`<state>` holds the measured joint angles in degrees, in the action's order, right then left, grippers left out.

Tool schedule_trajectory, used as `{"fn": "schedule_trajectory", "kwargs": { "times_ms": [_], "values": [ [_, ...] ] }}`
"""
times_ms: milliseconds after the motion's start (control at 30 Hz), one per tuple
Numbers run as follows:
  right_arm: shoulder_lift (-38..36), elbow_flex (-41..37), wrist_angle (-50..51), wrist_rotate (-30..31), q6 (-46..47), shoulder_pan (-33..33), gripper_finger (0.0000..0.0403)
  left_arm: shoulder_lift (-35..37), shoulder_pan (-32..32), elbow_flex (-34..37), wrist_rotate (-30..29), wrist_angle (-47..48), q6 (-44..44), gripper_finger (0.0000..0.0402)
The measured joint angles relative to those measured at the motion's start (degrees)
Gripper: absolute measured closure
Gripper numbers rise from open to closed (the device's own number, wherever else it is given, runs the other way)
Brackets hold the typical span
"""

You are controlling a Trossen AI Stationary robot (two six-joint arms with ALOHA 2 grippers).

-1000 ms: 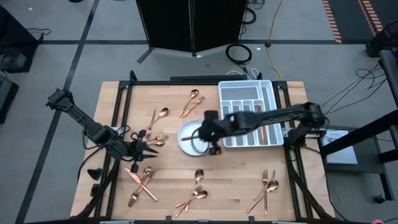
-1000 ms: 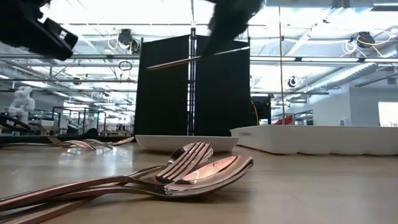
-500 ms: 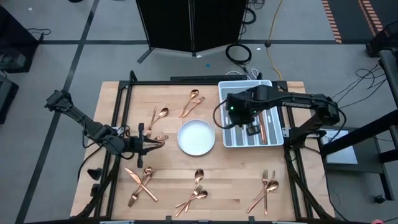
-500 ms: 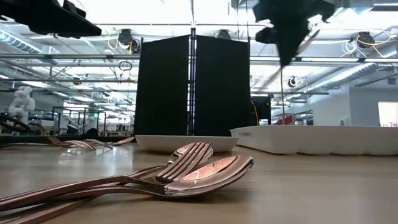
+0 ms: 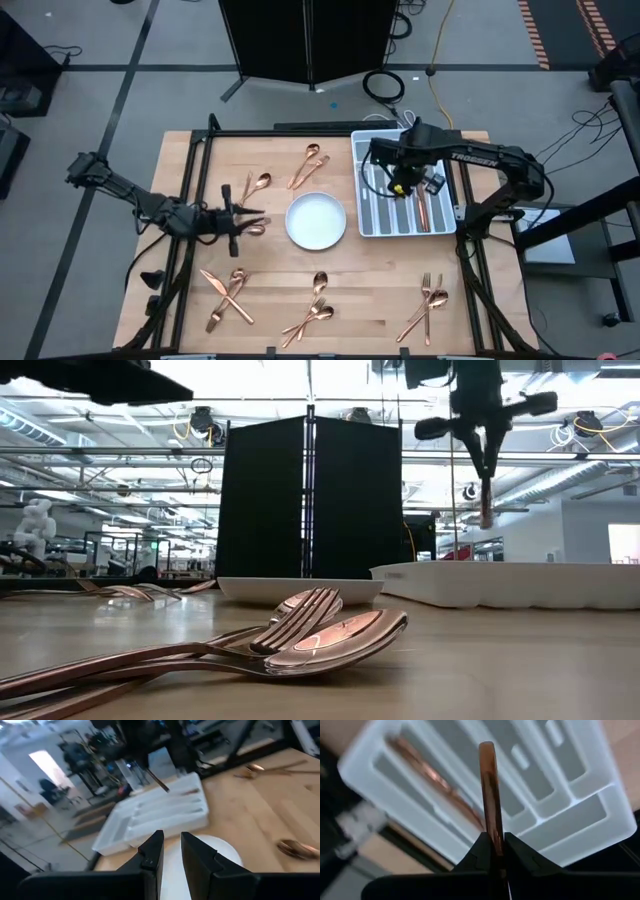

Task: Sort silverware
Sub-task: Put the knife in the silverware tray

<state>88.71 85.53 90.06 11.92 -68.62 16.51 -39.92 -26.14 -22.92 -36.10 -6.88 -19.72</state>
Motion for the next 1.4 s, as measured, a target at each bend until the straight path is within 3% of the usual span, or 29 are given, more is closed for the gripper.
{"fn": "schedule_trajectory", "kwargs": {
  "times_ms": [267, 400, 800, 1033, 1133, 1400],
  "values": [
    [0.0, -5.8, 0.0, 2.8, -12.9, 3.3, 0.0388, 0.0, 5.3, 0.0, 2.3, -8.5, -6.9, 0.0338],
    [0.0, -8.2, -0.1, -4.0, -13.0, 4.7, 0.0388, 0.0, 7.5, 0.0, 2.4, -12.2, -9.4, 0.0338],
    [-0.1, -21.5, -1.0, -4.3, -24.8, 7.5, 0.0387, -0.1, 11.7, 0.0, 13.2, -13.3, -6.1, 0.0338],
    [-0.1, -26.6, -8.0, -6.3, -29.9, 7.6, 0.0387, -2.0, 12.7, 0.0, 13.5, -16.6, -5.0, 0.0338],
    [-0.1, -26.9, -10.4, -10.4, -30.1, 7.9, 0.0387, -3.3, 13.4, -0.1, 13.5, -18.1, -5.1, 0.0338],
    [1.4, -26.9, -14.2, -13.5, -32.2, 10.8, 0.0387, -6.7, 15.9, -0.1, 13.6, -21.4, -6.1, 0.0338]
  ]
}}
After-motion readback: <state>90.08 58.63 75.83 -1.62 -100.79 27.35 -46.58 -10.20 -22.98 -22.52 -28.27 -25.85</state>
